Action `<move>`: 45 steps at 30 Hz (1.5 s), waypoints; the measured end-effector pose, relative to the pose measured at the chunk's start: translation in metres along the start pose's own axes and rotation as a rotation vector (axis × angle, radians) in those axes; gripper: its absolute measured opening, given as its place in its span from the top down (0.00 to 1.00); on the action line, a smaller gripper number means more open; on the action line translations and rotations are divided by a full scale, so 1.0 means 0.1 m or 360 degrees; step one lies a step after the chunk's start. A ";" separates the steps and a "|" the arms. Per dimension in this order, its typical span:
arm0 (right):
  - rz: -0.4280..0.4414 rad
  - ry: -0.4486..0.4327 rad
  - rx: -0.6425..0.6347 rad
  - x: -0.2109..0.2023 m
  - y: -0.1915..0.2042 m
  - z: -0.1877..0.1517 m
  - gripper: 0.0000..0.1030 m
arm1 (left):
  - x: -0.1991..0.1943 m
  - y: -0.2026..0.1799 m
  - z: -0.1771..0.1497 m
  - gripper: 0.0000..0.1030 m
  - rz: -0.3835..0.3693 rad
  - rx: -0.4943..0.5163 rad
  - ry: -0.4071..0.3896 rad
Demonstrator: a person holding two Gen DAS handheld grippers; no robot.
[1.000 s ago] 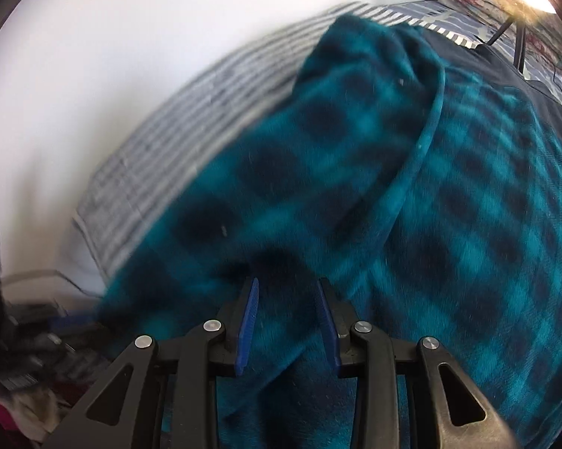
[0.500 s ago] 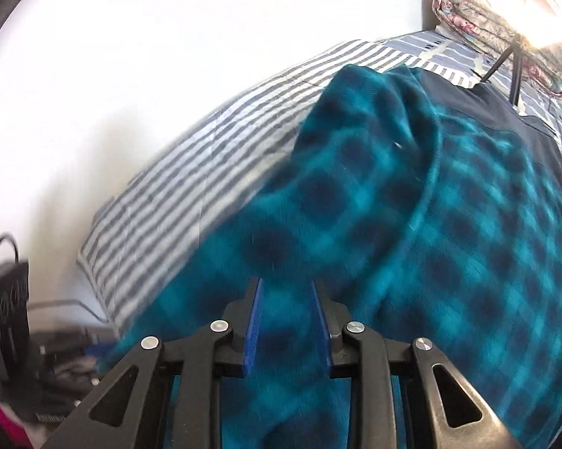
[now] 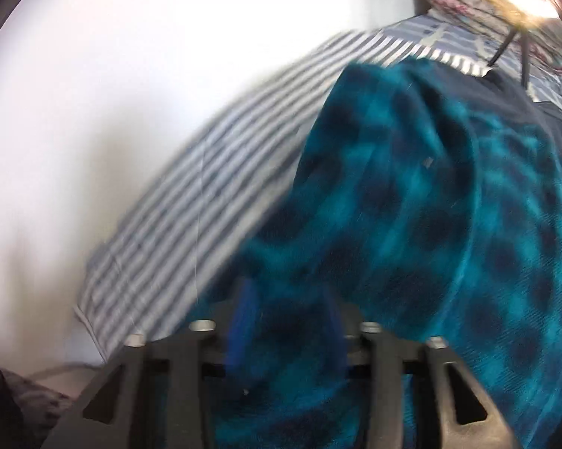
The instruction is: Fold large clothes
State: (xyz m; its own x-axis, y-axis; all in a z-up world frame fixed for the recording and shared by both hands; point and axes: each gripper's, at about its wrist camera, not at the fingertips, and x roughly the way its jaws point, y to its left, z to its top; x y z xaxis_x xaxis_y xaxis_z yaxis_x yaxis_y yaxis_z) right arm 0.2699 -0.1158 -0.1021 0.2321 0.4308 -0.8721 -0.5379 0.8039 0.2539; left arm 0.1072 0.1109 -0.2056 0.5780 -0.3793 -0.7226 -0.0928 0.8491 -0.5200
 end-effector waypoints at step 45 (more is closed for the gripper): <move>0.0556 -0.0415 0.0979 -0.50 -1.83 -0.70 0.92 | 0.52 -1.86 -0.42 0.93 0.0114 0.0860 0.0041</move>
State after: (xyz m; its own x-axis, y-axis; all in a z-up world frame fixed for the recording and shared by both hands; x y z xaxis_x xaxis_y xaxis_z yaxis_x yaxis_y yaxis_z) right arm 0.2998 -0.3129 -0.1340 0.3565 0.7246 -0.5898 -0.0839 0.6535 0.7522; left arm 0.1208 -0.0822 -0.1660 0.5648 -0.3166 -0.7621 0.3025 0.9386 -0.1657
